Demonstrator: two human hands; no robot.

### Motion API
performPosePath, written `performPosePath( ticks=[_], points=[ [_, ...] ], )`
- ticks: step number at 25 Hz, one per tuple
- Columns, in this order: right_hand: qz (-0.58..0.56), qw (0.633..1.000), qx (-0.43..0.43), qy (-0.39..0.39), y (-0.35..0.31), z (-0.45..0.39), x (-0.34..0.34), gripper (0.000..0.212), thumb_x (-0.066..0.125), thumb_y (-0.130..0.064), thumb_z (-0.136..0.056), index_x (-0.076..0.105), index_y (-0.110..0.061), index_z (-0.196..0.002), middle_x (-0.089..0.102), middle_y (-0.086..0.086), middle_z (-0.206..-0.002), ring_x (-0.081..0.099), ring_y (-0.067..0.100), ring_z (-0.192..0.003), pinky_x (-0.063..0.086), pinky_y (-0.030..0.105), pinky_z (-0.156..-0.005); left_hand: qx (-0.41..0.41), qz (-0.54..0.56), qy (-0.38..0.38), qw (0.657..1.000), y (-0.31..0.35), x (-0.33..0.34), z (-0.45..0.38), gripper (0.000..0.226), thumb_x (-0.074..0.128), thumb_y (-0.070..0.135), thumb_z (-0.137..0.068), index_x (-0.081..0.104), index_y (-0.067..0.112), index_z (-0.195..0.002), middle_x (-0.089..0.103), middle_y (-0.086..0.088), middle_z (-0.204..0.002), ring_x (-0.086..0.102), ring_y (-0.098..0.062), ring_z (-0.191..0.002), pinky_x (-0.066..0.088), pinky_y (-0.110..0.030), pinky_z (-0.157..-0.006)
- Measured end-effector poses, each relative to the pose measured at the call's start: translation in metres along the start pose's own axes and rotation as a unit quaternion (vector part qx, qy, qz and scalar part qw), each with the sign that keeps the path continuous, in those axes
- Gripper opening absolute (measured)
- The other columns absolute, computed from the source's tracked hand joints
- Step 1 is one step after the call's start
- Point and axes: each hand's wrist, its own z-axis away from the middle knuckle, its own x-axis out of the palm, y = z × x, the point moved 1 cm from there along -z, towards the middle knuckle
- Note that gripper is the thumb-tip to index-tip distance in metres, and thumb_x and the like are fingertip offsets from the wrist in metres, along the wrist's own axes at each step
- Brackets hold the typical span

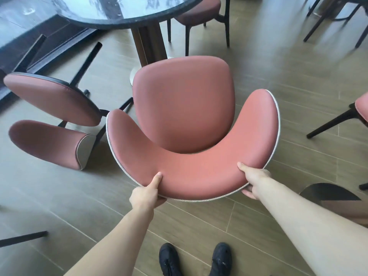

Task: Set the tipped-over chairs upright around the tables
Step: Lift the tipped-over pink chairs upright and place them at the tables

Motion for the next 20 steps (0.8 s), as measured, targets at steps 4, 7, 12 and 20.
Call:
performPosePath(
  ticks=[4,7,12,20],
  points=[
    [0.064,0.992,-0.084,0.070,-0.042,0.002,0.018,0.091,0.091,-0.029,-0.065,0.036,-0.010,-0.135,0.044,0.018,-0.140,0.054,0.040,-0.118,0.054,0.052,-0.087,0.038,-0.008,0.002,0.999,0.044,0.006,-0.002,0.073,0.083,0.056,-0.066,0.061,0.002,-0.109,0.074,-0.012,-0.097,0.077,-0.027,-0.068,0.059,-0.034,-0.071],
    [0.210,0.906,-0.314,0.191,-0.067,0.009,0.032,0.112,0.091,-0.033,-0.061,0.022,-0.015,-0.146,0.019,0.020,-0.152,0.043,0.044,-0.127,0.043,0.051,-0.100,0.221,-0.112,0.164,0.955,0.079,0.018,-0.007,0.097,0.086,0.053,-0.064,0.038,0.007,-0.135,0.047,-0.014,-0.139,0.054,-0.034,-0.123,0.044,-0.046,-0.098],
    [0.453,0.647,-0.605,0.094,-0.119,-0.005,0.074,0.032,0.044,-0.007,-0.096,0.061,-0.018,-0.121,0.055,0.005,-0.136,0.039,0.022,-0.139,0.008,0.055,-0.120,0.540,-0.299,0.160,0.770,0.153,0.050,-0.029,0.044,0.058,0.014,-0.091,0.058,0.022,-0.134,0.048,-0.004,-0.151,0.034,-0.020,-0.146,0.010,-0.041,-0.122],
    [0.542,0.617,-0.570,-0.039,-0.198,-0.028,0.109,0.065,0.025,-0.049,-0.077,0.046,-0.032,-0.136,0.043,-0.001,-0.144,0.017,0.012,-0.145,-0.015,0.055,-0.115,0.538,-0.406,0.081,0.734,0.236,0.073,-0.070,0.026,0.033,0.032,-0.092,0.058,0.025,-0.093,0.066,0.004,-0.104,0.045,-0.023,-0.124,0.000,-0.042,-0.119]
  ],
)
